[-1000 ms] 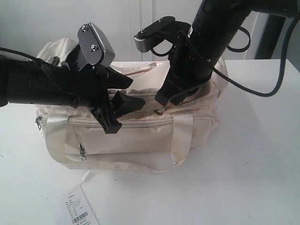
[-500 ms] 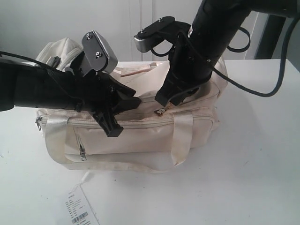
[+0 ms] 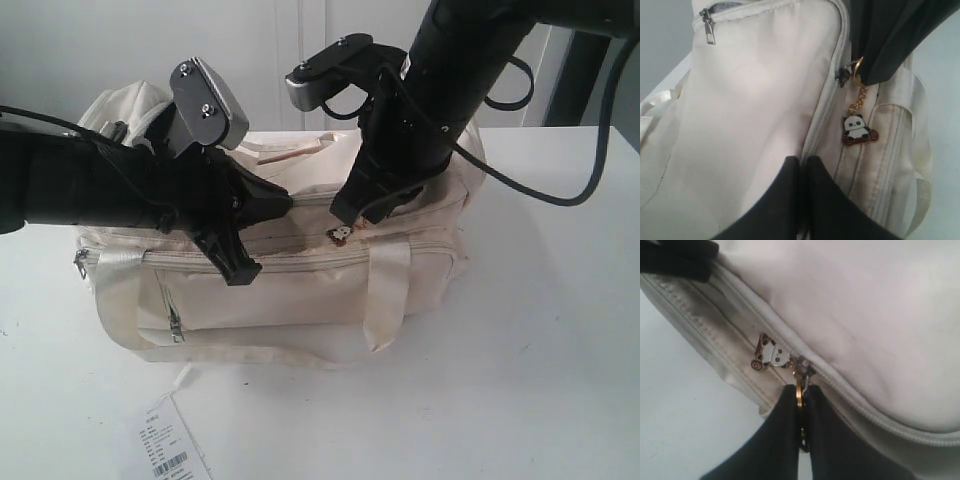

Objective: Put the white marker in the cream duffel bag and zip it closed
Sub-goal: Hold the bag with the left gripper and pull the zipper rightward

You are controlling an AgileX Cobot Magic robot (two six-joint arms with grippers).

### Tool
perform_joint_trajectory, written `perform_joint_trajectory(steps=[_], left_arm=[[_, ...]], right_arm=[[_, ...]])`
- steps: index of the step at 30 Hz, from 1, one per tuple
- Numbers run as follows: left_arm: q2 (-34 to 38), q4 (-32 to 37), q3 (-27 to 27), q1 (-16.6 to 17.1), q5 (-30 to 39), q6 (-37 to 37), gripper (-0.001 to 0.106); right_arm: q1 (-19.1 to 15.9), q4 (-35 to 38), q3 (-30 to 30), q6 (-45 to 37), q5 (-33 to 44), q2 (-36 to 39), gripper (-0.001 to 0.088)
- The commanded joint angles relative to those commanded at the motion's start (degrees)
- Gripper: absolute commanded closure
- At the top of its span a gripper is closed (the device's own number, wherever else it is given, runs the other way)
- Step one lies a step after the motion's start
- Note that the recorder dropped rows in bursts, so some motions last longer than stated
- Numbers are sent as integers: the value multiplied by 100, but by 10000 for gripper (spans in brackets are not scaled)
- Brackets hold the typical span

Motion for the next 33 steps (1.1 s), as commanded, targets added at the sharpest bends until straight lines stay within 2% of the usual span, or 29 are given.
perform_joint_trajectory(steps=[5,10,20,25,33], left_arm=[[-73,0,12,0,-33,-109,1053],[-73,0,12,0,-42,-120,1053],[-73,0,12,0,-42,-265,1053],[-73,0,12,0,-42,-265,1053],[-73,0,12,0,-42,-265,1053]], right_arm=[[-24,-286,0,0,-92,-81,868],[-181,-295,0,11,-92,-154,868],[-217,-307,0,0,-170,-154,868],[-394,-389,0,0,-170,-154,868],[-414,-389,0,-46,-232,-154,868]])
